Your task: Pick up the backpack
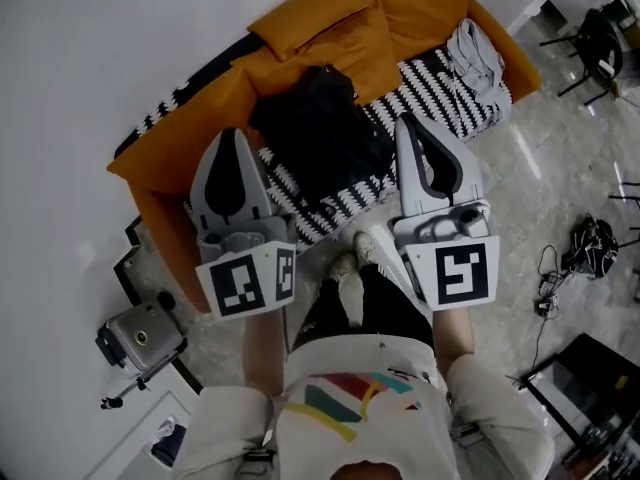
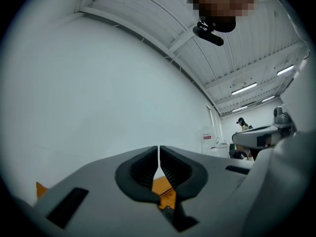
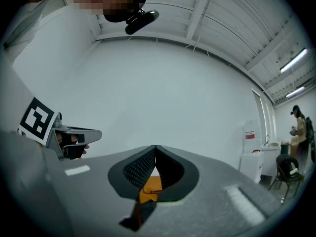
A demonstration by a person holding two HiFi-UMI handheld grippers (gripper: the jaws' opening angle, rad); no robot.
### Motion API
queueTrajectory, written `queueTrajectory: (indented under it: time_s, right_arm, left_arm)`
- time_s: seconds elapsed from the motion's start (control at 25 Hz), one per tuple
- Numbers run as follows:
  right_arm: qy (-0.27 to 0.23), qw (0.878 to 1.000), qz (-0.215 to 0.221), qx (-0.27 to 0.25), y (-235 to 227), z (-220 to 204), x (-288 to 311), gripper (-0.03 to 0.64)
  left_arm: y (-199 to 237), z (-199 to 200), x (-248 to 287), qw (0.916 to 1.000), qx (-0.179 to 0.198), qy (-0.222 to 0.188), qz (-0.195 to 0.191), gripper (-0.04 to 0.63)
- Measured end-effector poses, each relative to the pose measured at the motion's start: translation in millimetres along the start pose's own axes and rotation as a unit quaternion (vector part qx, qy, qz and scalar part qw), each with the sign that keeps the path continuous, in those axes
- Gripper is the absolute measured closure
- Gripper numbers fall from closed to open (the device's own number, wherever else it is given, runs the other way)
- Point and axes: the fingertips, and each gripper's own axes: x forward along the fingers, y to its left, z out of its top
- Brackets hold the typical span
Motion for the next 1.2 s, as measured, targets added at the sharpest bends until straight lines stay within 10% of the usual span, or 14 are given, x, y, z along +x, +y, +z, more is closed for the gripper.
queueTrajectory:
  time_s: [0.56, 1.2]
  right_arm:
    - [0.056, 0.997, 0.05, 0.017, 52, -177, 49, 0.614]
    - [0.115, 0.99, 0.074, 0.03, 81, -276, 55, 0.615]
  left_arm:
    - [55, -193, -8, 0.9955, -0.022, 0.074, 0.055, 0.575]
    - [50, -291, -16, 0.9896, -0.044, 0.129, 0.046, 0.575]
